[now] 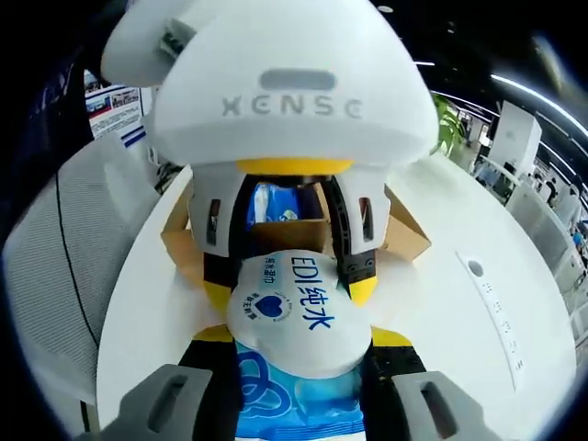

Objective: Operate the shoe box by opening the lid, removing the specified soft item, and placing it in the target area until the item is outside and the box remains undamaged.

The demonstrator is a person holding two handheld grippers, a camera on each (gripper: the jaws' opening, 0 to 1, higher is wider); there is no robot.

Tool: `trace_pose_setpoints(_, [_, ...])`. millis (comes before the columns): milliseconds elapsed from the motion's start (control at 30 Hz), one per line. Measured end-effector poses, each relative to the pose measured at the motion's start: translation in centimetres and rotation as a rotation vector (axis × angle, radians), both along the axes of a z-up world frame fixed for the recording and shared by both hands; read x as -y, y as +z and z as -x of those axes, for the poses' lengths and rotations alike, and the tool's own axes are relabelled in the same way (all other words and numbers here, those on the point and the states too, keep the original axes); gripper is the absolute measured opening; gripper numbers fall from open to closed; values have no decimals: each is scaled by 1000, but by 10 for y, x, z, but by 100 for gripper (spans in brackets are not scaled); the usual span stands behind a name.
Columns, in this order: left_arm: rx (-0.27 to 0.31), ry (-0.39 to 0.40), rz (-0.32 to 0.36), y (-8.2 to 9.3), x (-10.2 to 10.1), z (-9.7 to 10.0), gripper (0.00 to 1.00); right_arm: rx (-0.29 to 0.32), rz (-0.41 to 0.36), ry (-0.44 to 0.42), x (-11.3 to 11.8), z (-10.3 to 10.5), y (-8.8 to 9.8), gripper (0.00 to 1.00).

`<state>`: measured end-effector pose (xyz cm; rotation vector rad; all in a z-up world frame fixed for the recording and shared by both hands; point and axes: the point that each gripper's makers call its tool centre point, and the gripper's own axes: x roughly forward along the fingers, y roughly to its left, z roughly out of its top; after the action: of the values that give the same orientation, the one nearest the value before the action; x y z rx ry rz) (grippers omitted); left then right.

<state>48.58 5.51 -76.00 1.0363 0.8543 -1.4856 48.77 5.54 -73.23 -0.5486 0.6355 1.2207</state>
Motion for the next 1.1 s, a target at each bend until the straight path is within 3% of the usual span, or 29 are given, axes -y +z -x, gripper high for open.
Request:
trace_pose_setpoints(533, [15,6,-26,-12,1,0,62,16,4,17,3,0,-11,48])
trace_pose_setpoints(1100, [13,17,-9,-18,12,0,62,15,39,23,17,3,-25,49])
